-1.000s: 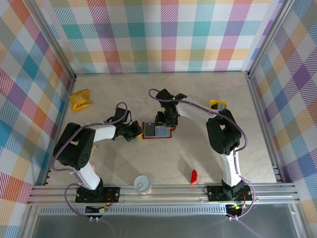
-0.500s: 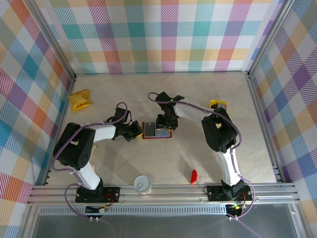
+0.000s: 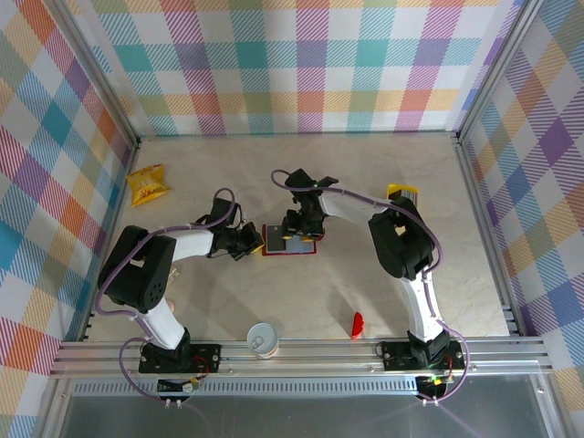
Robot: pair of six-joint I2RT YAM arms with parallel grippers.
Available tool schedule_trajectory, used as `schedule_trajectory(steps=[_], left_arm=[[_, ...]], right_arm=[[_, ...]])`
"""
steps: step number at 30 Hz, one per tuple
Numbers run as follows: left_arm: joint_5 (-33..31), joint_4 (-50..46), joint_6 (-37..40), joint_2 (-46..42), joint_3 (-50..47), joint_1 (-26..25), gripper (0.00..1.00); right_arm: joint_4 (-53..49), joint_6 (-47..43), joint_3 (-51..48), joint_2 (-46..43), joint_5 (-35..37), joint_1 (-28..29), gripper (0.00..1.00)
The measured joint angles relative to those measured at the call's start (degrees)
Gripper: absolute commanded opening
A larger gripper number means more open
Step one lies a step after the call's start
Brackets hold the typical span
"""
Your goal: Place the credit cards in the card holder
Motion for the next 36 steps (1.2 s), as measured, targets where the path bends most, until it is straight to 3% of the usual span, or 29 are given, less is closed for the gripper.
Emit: schedule_trajectory(steps=[36], left_arm=[[0.0, 1.1, 0.0, 0.0, -0.3, 0.0, 0.03]], right_arm=[[13.7, 7.8, 0.0, 1.8, -14.7, 1.1, 0.46]])
